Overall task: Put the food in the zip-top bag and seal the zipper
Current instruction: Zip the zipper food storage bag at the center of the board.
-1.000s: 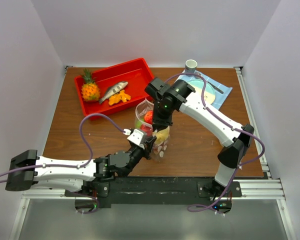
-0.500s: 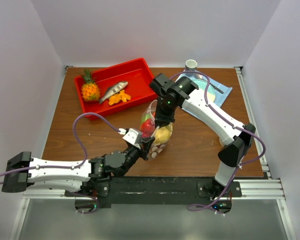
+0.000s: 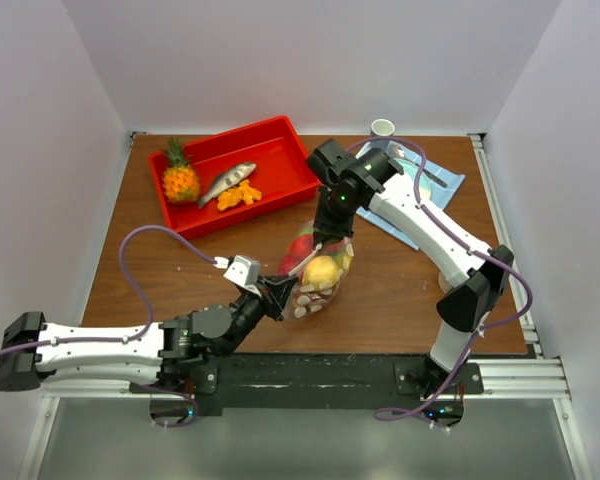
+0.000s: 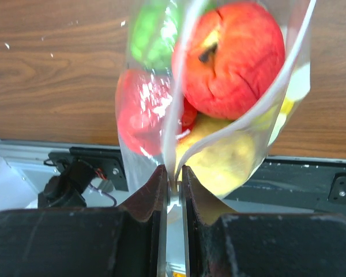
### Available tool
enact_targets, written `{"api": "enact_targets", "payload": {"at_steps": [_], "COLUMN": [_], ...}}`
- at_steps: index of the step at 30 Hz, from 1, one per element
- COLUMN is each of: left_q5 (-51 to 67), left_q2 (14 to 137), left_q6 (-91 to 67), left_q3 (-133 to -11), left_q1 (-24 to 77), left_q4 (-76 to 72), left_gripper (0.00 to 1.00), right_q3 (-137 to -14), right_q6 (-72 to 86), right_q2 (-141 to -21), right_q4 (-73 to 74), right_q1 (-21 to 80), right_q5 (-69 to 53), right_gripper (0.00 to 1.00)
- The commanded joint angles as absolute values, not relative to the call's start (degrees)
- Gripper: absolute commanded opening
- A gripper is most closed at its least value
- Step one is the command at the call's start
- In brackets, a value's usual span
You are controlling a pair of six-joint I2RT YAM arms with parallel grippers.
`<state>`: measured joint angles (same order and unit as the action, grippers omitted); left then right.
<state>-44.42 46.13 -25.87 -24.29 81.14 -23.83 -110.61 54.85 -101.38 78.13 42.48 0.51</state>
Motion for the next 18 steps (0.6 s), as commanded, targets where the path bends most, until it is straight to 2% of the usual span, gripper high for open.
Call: {"api": "enact_targets", "payload": {"at_steps": [1,18], "left_q5": [-46.3,-50.2], "left_q2": [42.8,37.2], "left_q6": [-30.0,-35.4], "left_q3": [-23.4,-22.7], "left_q1": [82.8,82.8], "left_q4": [-21.3,-15.4], "left_gripper": [0.00,0.00], "right_q3": [-113.1,-109.3], "right_q6": [51.6,49.0], "right_q2": [-99.8,-97.3], "right_q4": [73.0,66.4], "right_q1": [37.3,32.7], "right_q5": [15.7,20.7], "right_gripper": [0.00,0.00]}}
